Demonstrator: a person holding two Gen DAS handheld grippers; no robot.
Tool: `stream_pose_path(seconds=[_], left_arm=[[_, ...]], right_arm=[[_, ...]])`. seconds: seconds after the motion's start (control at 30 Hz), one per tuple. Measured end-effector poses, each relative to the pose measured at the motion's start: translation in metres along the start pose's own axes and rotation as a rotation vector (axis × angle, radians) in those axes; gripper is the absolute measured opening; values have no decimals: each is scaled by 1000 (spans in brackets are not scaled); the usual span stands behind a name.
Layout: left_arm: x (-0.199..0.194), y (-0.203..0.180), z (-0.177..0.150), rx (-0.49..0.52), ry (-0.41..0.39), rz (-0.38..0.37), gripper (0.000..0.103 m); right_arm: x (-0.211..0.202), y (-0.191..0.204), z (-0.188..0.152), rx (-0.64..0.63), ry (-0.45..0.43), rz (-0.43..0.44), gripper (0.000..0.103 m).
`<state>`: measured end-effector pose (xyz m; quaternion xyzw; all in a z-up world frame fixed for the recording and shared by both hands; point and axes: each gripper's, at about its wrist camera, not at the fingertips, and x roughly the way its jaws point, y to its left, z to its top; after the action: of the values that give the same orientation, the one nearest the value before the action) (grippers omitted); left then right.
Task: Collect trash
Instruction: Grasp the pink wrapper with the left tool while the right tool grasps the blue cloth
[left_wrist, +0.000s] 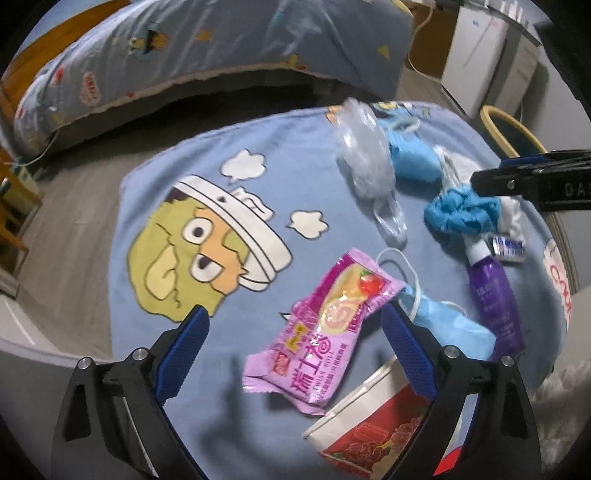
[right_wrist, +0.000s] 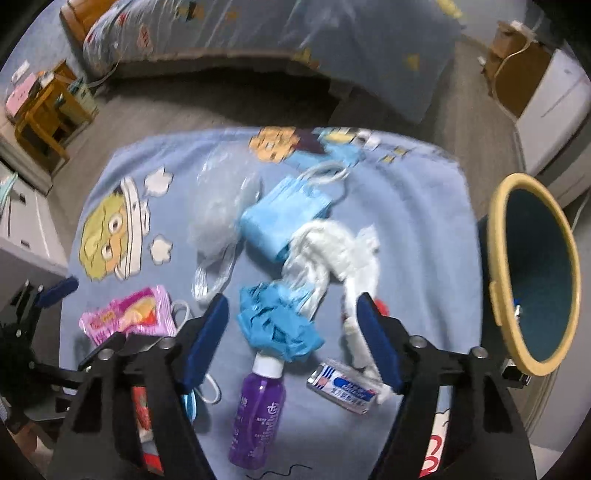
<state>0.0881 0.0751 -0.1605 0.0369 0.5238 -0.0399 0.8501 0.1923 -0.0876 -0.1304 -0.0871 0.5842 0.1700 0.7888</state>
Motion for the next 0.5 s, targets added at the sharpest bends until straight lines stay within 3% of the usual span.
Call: stream_pose_path(seconds=[0.23, 0.3, 0.37, 0.5], left_arm=[[18, -7, -2, 26, 55, -29, 90], [25, -10, -4, 39, 87, -37, 73], [30, -11, -5, 41, 108, -41, 65], [27, -8, -1, 36, 100, -56, 42]], right_arm=[[21, 1, -5, -27, 84, 20, 62], [26, 3, -6, -35, 109, 34, 50], [27, 6, -6, -47, 119, 35, 39], [23, 11, -5, -65, 106, 41, 33]])
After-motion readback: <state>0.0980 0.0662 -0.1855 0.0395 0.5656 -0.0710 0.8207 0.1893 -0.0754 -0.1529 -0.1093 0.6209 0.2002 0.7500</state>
